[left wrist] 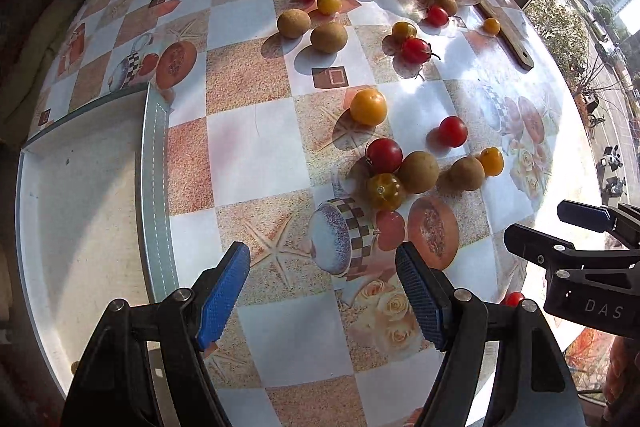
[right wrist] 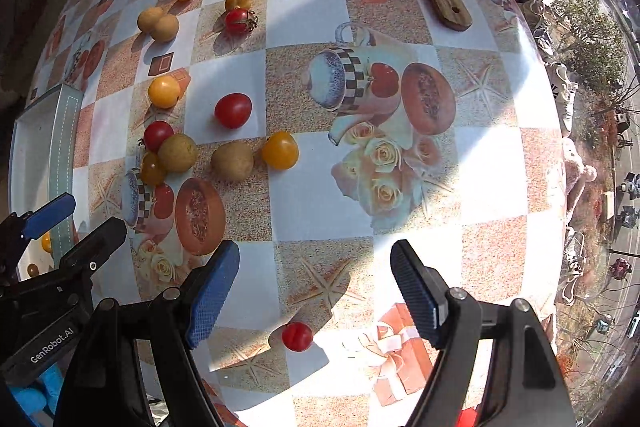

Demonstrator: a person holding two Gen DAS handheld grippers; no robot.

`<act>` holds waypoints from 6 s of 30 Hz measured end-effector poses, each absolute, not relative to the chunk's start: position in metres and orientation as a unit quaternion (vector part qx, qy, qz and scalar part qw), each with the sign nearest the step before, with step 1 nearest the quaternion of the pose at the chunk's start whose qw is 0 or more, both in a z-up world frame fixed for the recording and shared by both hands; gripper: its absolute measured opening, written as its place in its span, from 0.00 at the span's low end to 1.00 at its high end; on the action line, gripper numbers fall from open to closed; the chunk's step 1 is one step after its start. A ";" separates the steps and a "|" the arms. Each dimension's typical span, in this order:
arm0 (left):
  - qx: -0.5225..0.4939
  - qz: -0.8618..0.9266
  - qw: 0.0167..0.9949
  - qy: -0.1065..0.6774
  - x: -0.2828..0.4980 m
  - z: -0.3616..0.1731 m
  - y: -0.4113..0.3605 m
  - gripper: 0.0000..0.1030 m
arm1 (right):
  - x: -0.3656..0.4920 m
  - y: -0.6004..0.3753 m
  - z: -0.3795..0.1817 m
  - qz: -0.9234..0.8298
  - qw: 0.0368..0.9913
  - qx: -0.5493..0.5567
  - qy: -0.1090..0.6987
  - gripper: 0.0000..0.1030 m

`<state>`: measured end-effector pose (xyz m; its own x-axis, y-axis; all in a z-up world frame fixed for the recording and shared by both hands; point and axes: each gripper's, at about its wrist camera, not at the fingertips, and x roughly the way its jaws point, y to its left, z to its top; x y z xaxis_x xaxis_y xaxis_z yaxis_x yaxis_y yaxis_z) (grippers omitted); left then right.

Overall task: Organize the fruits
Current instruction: 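Move both tools back over the tomatoes on the tablecloth, then grasp a dark yellow tomato with the left tool while the right tool grasps a yellow tomato, then carry both tomatoes into the white tray and open both tools, then move both tools back over the tomatoes near the glass bowl, then grasp an orange tomato with the left tool while the right tool grasps a red cherry tomato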

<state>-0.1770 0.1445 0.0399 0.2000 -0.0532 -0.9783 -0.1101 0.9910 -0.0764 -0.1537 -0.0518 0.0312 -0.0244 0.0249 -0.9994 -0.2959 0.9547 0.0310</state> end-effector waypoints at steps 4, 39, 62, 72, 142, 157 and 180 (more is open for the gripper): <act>-0.060 0.024 0.771 0.633 -0.168 0.031 0.136 0.74 | -0.149 -0.057 0.025 0.122 0.693 -0.101 0.703 0.79; -0.015 0.042 0.761 0.647 -0.125 0.007 0.120 0.77 | -0.088 -0.029 0.005 0.218 0.694 -0.110 0.677 0.51; -0.065 -0.031 0.786 0.614 -0.126 0.057 0.122 0.22 | -0.110 -0.025 0.030 0.242 0.689 -0.054 0.681 0.17; -0.085 -0.001 0.801 0.593 -0.168 0.080 0.182 0.22 | -0.121 -0.004 0.054 0.250 0.690 -0.049 0.678 0.17; -0.023 0.009 0.801 0.598 -0.191 0.096 0.246 0.85 | -0.126 0.054 0.081 0.146 0.728 0.006 0.670 0.82; -0.080 0.014 0.785 0.614 -0.103 0.043 0.175 0.85 | -0.050 -0.045 0.041 0.080 0.744 -0.001 0.664 0.82; -0.063 0.063 0.781 0.618 -0.073 0.006 0.131 0.72 | 0.018 -0.003 0.003 0.140 0.768 0.003 0.625 0.47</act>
